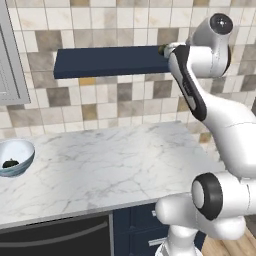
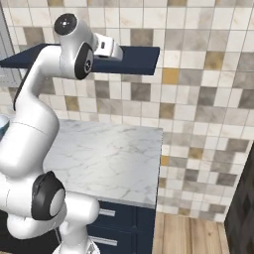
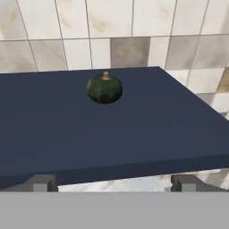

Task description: Pick the squashs from the cabinet and place them in one bowl. Pick the broccoli from the sink and place it in the other bowl.

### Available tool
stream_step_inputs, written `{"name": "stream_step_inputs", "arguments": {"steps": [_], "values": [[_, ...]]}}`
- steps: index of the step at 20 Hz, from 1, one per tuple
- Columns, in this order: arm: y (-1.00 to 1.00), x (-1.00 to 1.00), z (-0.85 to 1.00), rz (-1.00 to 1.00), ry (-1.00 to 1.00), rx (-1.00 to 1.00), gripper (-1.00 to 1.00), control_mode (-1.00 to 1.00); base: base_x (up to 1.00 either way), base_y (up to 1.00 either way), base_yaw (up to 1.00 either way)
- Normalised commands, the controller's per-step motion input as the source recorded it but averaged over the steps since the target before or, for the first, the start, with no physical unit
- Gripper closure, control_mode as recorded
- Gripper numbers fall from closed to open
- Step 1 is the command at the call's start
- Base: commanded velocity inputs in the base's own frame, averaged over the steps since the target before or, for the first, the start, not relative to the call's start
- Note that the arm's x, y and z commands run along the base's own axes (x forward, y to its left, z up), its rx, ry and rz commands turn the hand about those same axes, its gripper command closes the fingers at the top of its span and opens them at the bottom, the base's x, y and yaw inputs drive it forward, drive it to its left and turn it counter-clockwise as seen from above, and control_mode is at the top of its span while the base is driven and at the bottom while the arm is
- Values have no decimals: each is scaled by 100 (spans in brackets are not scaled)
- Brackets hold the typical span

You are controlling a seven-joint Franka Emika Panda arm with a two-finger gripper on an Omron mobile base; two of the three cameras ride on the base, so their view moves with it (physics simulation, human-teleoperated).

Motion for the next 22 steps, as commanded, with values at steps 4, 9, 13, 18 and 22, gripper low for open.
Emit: {"name": "stream_step_inputs", "arguments": {"steps": [4, 9, 13, 18, 22], "values": [[0, 70, 0, 0, 0, -2, -100, -100, 0, 0, 0], [0, 61, 0, 1, 1, 0, -100, -100, 0, 0, 0], [0, 59, 0, 4, 1, 0, -100, -100, 0, 0, 0], [0, 41, -4, 5, 2, 0, -100, -100, 0, 0, 0], [-3, 49, -13, 5, 1, 0, -100, -100, 0, 0, 0]]}}
